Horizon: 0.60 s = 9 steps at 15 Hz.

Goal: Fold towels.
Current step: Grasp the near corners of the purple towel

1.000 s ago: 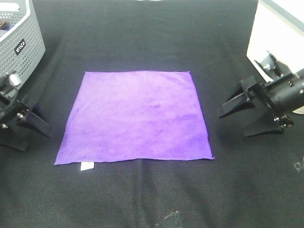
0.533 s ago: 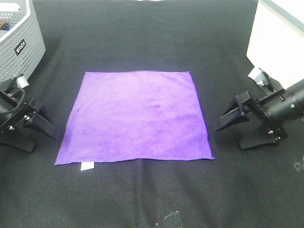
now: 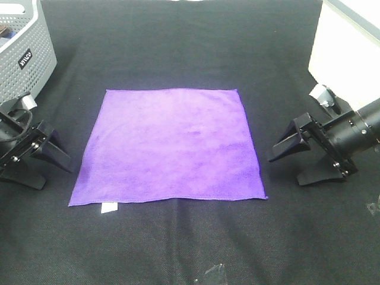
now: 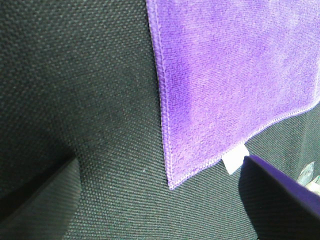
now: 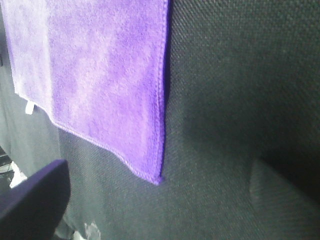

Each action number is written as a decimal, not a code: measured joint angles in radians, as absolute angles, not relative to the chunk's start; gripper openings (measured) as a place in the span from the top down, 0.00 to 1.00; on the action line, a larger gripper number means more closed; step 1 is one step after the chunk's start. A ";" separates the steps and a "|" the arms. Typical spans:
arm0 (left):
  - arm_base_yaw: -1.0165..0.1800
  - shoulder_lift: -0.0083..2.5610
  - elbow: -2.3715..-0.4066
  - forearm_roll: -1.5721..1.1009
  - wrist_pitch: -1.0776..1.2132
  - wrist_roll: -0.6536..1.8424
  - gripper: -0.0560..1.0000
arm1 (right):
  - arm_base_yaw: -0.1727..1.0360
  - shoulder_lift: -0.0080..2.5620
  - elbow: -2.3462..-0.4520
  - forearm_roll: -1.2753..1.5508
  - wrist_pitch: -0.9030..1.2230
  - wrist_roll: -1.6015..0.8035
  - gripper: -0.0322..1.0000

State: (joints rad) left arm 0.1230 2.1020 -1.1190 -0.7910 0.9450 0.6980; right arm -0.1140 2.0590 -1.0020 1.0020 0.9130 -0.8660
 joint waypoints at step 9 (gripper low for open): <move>-0.117 2.102 -1.123 -0.801 0.850 0.599 0.28 | 0.135 2.094 -1.005 1.048 0.795 -0.863 0.36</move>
